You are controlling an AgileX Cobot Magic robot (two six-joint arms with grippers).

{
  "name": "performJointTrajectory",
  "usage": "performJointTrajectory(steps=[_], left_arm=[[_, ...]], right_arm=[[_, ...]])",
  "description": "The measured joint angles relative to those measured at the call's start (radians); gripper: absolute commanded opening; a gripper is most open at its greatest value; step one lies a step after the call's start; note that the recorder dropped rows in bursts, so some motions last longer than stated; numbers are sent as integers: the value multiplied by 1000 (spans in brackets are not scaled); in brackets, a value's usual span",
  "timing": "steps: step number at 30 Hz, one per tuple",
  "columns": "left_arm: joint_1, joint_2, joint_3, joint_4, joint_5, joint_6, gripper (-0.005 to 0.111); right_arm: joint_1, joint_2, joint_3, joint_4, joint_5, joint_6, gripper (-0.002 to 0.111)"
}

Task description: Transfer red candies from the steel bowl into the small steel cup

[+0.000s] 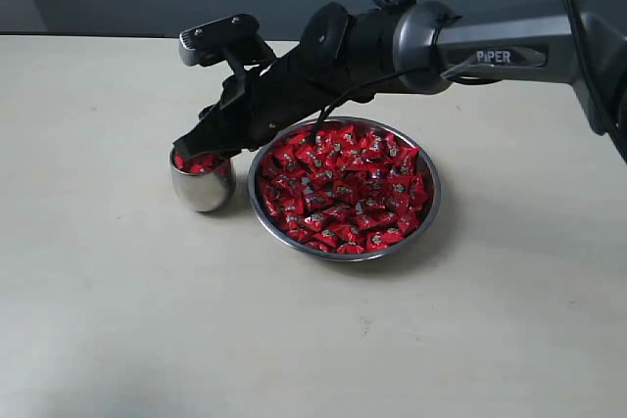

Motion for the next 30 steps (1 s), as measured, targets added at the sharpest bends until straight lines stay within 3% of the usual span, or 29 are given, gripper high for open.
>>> performJointTrajectory(steps=[17,20,25,30], left_arm=[[0,0,0,0,0,0,0],[0,0,0,0,0,0,0],[0,0,0,0,0,0,0],[0,0,0,0,0,0,0]], right_arm=[[0,-67,0,-37,45,20,45],[0,-91,0,-74,66,63,35],[0,-123,0,-212,117,218,1],[0,-172,0,-476,210,468,-1]])
